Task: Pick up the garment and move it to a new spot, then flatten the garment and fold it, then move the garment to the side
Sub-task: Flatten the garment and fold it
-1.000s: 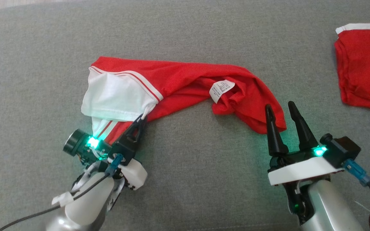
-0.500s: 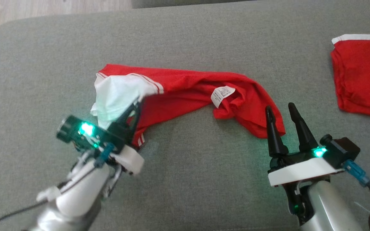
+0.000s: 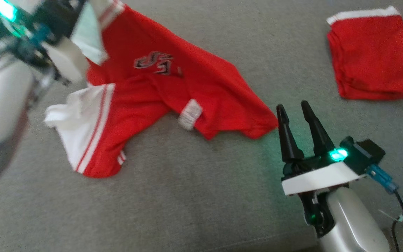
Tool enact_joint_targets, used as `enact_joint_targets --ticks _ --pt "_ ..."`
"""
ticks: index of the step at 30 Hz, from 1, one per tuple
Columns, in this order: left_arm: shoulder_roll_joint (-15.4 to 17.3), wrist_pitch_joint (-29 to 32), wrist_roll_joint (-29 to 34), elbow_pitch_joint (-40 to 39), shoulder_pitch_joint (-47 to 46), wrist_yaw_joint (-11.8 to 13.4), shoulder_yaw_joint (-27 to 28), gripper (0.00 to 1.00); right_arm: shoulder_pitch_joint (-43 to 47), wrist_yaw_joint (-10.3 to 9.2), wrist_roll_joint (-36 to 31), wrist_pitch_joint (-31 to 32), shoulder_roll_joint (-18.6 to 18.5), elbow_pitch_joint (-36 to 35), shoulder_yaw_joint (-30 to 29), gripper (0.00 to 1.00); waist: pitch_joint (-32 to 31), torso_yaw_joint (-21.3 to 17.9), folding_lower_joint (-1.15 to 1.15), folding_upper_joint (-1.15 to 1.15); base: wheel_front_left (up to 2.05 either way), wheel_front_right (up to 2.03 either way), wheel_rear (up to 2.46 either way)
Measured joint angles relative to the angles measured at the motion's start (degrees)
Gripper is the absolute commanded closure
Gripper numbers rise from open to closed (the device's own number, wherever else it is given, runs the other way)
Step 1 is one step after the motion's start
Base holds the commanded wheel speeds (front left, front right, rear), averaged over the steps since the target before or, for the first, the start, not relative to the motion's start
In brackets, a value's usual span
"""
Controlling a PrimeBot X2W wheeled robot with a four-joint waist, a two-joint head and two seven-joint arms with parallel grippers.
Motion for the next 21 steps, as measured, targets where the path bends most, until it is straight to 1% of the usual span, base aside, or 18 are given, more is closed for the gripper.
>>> enact_joint_targets --ticks 4,8,9,10,12,16,18,21 --pt "1.8 1.8 0.5 5.0 -5.7 -1.5 -0.6 1.00 -1.4 0.00 0.9 0.0 0.0 -0.7 1.7 0.00 2.0 -3.1 0.00 0.00 0.00 0.00 0.00" --pt "2.4 1.6 1.4 10.9 -11.8 -1.9 -1.8 1.00 -1.5 0.00 1.4 0.0 0.0 -1.2 3.8 0.00 4.0 -6.3 0.00 0.00 0.00 0.00 0.00" --pt "2.1 0.9 1.6 12.2 -13.4 -1.9 -1.8 0.59 -1.7 0.00 1.6 0.0 0.0 -1.3 4.0 0.00 4.5 -6.9 0.00 0.00 0.00 0.00 0.00" --pt "1.7 0.3 1.7 13.6 -14.9 -1.9 -1.7 0.00 -1.8 0.00 1.8 0.0 0.0 -1.4 4.0 0.00 5.1 -7.4 0.00 0.00 0.00 0.00 0.00" --pt "0.5 -0.4 2.2 16.9 -17.8 -1.5 -1.7 0.00 -2.5 0.00 1.8 0.0 0.0 -1.6 4.1 0.00 6.2 -8.2 0.01 0.00 0.00 0.00 0.00" --pt "-2.1 -5.3 2.2 21.6 -19.4 1.7 -0.8 0.00 -2.8 0.00 1.8 0.0 0.0 -2.1 3.9 0.00 7.3 -8.8 0.01 0.00 0.00 0.00 0.00" --pt "-3.5 -8.1 2.1 23.1 -19.3 2.2 -0.5 0.00 -2.8 0.00 1.7 0.0 0.0 -2.1 3.4 0.00 7.3 -8.1 0.01 0.00 0.00 0.00 0.00" --pt "-5.1 -11.8 1.0 24.4 -18.6 2.2 -0.3 0.00 -2.8 0.00 1.0 0.0 0.0 -2.0 2.4 0.00 6.8 -6.5 0.00 0.00 0.00 0.00 0.00"
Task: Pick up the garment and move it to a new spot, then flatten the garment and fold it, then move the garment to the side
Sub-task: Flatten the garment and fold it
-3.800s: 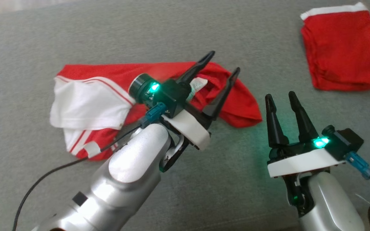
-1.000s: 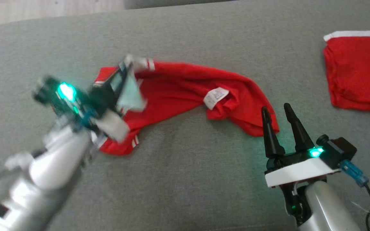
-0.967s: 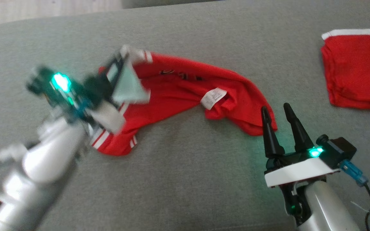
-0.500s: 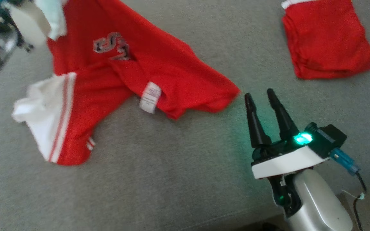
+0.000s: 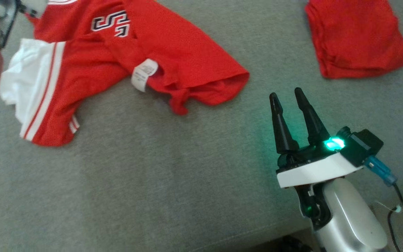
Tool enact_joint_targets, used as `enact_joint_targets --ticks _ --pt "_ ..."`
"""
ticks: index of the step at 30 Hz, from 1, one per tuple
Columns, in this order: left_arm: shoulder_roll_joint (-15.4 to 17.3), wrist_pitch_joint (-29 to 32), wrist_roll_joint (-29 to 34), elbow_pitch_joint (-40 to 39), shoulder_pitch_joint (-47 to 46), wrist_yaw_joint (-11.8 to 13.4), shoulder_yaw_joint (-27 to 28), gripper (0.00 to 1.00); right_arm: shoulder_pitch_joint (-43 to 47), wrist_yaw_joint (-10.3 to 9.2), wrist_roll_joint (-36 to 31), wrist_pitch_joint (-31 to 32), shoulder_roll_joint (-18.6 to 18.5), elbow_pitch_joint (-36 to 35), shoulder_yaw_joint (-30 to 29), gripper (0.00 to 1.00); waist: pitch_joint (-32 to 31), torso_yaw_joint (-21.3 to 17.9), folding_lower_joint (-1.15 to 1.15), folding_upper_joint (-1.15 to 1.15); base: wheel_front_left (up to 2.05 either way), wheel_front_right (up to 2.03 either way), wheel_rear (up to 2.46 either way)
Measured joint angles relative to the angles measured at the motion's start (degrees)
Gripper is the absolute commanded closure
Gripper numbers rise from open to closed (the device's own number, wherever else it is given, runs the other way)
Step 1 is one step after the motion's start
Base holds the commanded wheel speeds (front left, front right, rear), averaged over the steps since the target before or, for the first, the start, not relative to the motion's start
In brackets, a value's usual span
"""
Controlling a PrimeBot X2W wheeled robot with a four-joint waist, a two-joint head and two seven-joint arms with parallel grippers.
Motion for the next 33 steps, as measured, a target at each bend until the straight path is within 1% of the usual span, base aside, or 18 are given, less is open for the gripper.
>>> enact_joint_targets --ticks 3,6,12,19,23,25,29,33 --pt "-1.2 -3.8 -1.8 0.0 2.2 0.3 0.5 0.00 0.0 0.00 -0.8 0.0 0.0 0.2 -1.2 0.00 -0.9 2.0 0.00 0.00 0.00 0.00 0.00" --pt "-2.2 -6.0 -4.0 -1.4 6.8 1.0 1.3 0.00 0.3 0.00 -1.8 0.0 0.0 0.5 -2.6 0.00 -2.1 4.5 0.00 0.00 0.00 0.00 0.00" --pt "-3.4 -7.4 -10.5 -8.6 22.3 3.5 4.4 0.00 1.2 0.00 -3.5 0.0 0.0 1.8 -4.5 0.00 -5.4 9.8 -0.01 0.00 0.00 0.00 0.00" --pt "-4.8 -7.8 -14.5 -20.2 44.3 9.6 6.0 0.00 4.3 0.00 -4.3 0.0 0.0 3.0 -5.0 0.00 -10.0 14.6 -0.02 0.00 0.00 0.00 0.00" --pt "-5.9 -7.8 -15.3 -27.2 53.2 12.7 7.6 0.00 4.3 0.00 -4.4 0.0 0.0 3.1 -4.9 0.00 -12.0 16.0 -0.02 0.00 0.00 0.00 0.00" --pt "-5.9 -7.9 -15.3 -29.8 55.8 13.6 8.0 0.00 4.4 0.00 -4.4 0.0 0.0 3.2 -4.7 0.00 -12.7 16.3 -0.02 0.00 0.00 0.00 0.00" --pt "-6.0 -7.9 -15.2 -32.6 59.0 14.6 9.5 0.00 4.6 0.00 -4.4 0.0 0.0 3.2 -4.1 0.00 -13.2 15.9 -0.01 0.00 0.00 0.00 0.00" --pt "-5.9 -7.9 -15.1 -33.7 59.6 14.6 9.8 0.00 5.7 0.00 -4.4 0.0 0.0 3.3 -4.0 0.00 -13.2 15.2 -0.01 0.00 0.00 0.00 0.00"
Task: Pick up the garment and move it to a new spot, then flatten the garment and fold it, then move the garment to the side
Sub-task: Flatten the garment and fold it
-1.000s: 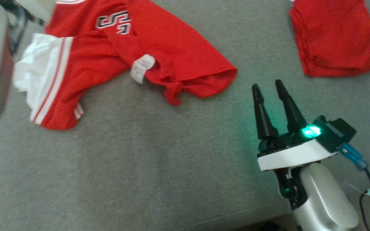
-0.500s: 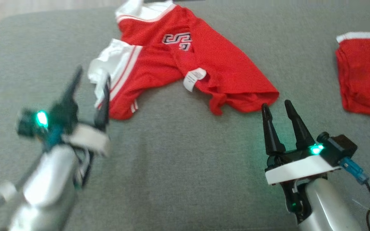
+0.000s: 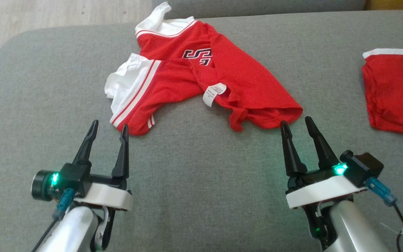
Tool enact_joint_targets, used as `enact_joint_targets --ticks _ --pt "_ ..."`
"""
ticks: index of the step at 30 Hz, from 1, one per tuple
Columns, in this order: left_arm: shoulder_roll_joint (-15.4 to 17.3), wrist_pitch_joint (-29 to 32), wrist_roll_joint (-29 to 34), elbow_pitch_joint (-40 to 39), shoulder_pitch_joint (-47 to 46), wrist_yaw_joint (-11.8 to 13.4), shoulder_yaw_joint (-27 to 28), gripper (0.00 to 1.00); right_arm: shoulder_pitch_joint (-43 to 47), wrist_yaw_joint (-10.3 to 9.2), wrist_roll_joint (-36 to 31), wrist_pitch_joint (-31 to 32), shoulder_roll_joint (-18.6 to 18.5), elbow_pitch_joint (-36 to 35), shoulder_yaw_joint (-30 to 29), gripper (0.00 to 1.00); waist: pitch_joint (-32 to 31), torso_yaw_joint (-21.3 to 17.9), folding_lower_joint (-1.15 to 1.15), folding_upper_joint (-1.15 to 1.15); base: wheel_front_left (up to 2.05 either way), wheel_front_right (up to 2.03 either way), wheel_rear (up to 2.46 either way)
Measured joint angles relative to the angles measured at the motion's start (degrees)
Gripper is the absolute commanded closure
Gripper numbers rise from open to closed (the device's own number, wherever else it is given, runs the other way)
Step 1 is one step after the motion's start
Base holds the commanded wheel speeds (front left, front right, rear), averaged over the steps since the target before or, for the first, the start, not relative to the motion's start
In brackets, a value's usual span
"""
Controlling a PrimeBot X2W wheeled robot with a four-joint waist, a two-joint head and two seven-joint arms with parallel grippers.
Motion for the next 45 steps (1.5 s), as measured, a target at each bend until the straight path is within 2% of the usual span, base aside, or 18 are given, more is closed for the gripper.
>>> enact_joint_targets --ticks 10,17,23,30,38,39,40,41,45 --pt "2.6 1.5 2.1 1.9 -2.7 -0.2 0.2 0.00 0.0 0.00 0.0 0.0 0.0 -1.0 -0.1 0.00 2.2 -1.3 0.00 0.00 0.00 0.00 0.00" --pt "4.3 7.8 2.4 10.2 -12.9 -4.5 -0.2 0.00 -0.7 0.00 -0.7 0.0 0.0 -2.4 -0.6 0.00 6.6 -1.8 0.01 0.00 0.00 0.00 0.00" --pt "4.6 12.4 1.2 21.1 -23.1 -8.7 -0.1 0.00 -3.6 0.00 -1.1 0.0 0.0 -3.5 -0.9 0.00 12.0 -2.6 0.02 0.00 0.00 0.00 0.00" --pt "4.5 14.0 -0.3 30.5 -30.4 -12.2 0.1 0.00 -4.5 0.00 -1.1 0.0 0.0 -4.1 -1.0 0.00 15.8 -4.4 0.02 0.00 0.00 0.00 0.00" --pt "4.1 15.4 -1.4 37.2 -35.8 -15.6 0.3 0.00 -4.5 0.00 -1.0 0.0 0.0 -4.6 -1.0 0.00 17.5 -5.9 0.00 0.00 0.00 0.00 0.00" --pt "4.1 15.4 -1.4 37.6 -36.4 -15.8 -0.1 0.24 -4.6 0.00 -1.0 0.0 0.0 -4.6 -1.1 0.00 17.6 -5.9 0.00 0.00 0.00 0.00 0.00" --pt "4.0 15.4 -1.4 37.9 -36.7 -16.3 -0.3 0.73 -4.7 0.00 -1.0 0.0 0.0 -4.6 -1.1 0.00 17.6 -6.0 0.00 0.00 0.00 0.00 0.00" --pt "3.9 15.3 -1.4 38.2 -37.0 -16.6 -0.4 1.00 -5.0 0.00 -1.0 0.0 0.0 -4.7 -1.1 0.00 17.6 -6.0 0.00 0.00 0.00 0.00 0.00" --pt "2.9 12.0 -0.9 39.3 -37.4 -16.7 -1.0 1.00 -5.4 0.00 -1.0 0.0 0.0 -4.6 -1.4 0.00 17.1 -5.5 0.01 0.00 0.00 0.00 0.00"
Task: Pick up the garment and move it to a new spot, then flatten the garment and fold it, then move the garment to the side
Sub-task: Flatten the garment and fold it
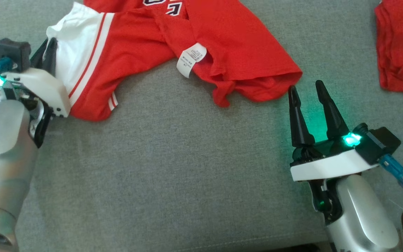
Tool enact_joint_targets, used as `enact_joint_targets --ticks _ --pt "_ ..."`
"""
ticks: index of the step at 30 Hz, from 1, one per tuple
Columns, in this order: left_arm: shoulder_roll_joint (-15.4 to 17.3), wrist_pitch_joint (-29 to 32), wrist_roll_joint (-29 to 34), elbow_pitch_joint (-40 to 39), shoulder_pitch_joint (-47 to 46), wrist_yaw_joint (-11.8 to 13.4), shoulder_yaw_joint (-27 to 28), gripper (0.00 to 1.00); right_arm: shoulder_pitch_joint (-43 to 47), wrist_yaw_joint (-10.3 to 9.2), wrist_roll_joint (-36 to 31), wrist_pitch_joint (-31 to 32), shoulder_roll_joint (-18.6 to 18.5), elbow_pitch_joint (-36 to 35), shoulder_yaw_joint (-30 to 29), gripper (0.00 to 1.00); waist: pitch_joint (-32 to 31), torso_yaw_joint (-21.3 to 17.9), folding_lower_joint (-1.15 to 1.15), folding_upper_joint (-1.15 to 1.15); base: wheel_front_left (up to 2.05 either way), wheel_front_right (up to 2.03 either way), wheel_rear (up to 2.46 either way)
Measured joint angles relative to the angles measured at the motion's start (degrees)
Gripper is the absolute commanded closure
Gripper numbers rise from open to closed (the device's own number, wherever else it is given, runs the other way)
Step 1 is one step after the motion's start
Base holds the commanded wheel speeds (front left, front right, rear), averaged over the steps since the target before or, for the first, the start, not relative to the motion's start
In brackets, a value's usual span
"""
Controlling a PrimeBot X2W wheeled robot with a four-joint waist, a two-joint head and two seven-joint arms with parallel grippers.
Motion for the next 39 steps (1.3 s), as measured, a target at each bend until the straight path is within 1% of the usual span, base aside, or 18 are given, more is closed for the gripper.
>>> enact_joint_targets --ticks 5,9,11,16,17,22,25,26,31,33,35,36,37,38,39 --pt "-0.2 -6.8 1.3 0.5 0.0 0.7 -0.9 1.00 0.0 0.00 0.0 0.0 0.0 0.6 0.0 0.00 -1.8 0.6 -0.01 0.00 0.00 0.00 0.00" --pt "-0.2 -10.4 2.9 -1.6 0.0 2.1 -1.3 1.00 0.1 0.00 0.0 0.0 0.0 1.4 0.0 0.00 -4.0 1.2 -0.01 0.00 0.00 0.00 0.00" --pt "-0.2 -11.3 4.1 -4.0 0.0 2.8 -1.5 1.00 0.2 0.00 0.0 0.0 0.0 1.9 0.0 0.00 -5.2 1.6 -0.01 0.00 0.00 0.00 0.00" --pt "1.6 -11.9 7.1 -11.4 1.2 2.7 -4.2 1.00 0.6 0.00 0.2 0.0 0.0 2.6 0.0 0.00 -8.4 2.9 -0.01 0.00 0.00 0.00 0.00" --pt "1.6 -11.9 7.1 -11.4 1.2 2.7 -4.2 1.00 0.6 0.00 0.2 0.0 0.0 2.6 0.0 0.00 -8.4 2.9 -0.01 0.00 0.00 0.00 0.00" --pt "4.9 -11.7 10.2 -21.3 7.2 2.7 -8.0 1.00 2.5 0.00 1.0 0.0 0.0 3.7 0.0 0.00 -11.5 4.7 -0.02 0.00 0.00 0.00 0.00" --pt "7.9 -8.8 11.5 -28.7 12.4 2.3 -11.0 1.00 3.3 0.00 1.5 0.0 0.0 4.1 -0.2 0.00 -13.2 6.0 -0.02 0.00 0.00 0.00 0.00" --pt "8.9 -7.4 12.0 -31.5 14.2 1.8 -12.3 1.00 3.4 0.00 1.7 0.0 0.0 4.1 -0.4 0.00 -13.6 6.5 -0.02 0.00 0.00 0.00 0.00" --pt "13.2 0.7 13.0 -44.9 23.2 0.2 -18.7 1.00 3.8 0.00 2.1 0.0 0.0 4.8 -1.0 0.00 -15.7 8.8 -0.02 0.00 0.00 0.00 0.00" --pt "14.7 3.7 13.1 -48.4 26.0 -0.3 -21.0 1.00 3.8 0.00 2.2 0.0 0.0 4.9 -0.9 0.00 -16.3 9.6 -0.02 0.00 0.00 0.00 0.00" --pt "15.9 6.7 13.0 -50.0 28.0 -0.5 -22.8 1.00 3.8 0.00 2.2 0.0 0.0 5.2 -0.3 0.00 -16.8 10.0 -0.01 0.00 0.00 0.00 0.00" --pt "16.2 8.7 13.0 -50.2 28.9 -0.5 -23.6 0.67 3.8 0.00 2.2 0.0 0.0 5.4 0.1 0.00 -17.1 10.1 -0.01 0.00 0.00 0.00 0.00" --pt "16.4 10.2 13.0 -50.3 29.9 -0.5 -23.9 0.08 3.8 0.00 2.2 0.0 0.0 5.5 0.3 0.00 -17.3 10.0 -0.02 0.00 0.00 0.00 0.00" --pt "16.4 11.1 13.0 -50.4 30.8 0.2 -24.0 0.08 3.8 0.00 2.2 0.0 0.0 5.5 0.4 0.00 -17.4 9.9 -0.02 0.00 0.00 0.00 0.00" --pt "16.4 11.5 13.0 -50.5 31.5 0.9 -24.0 0.00 3.7 0.00 2.2 0.0 0.0 5.5 0.4 0.00 -17.5 9.7 -0.01 0.00 0.00 0.00 0.00"
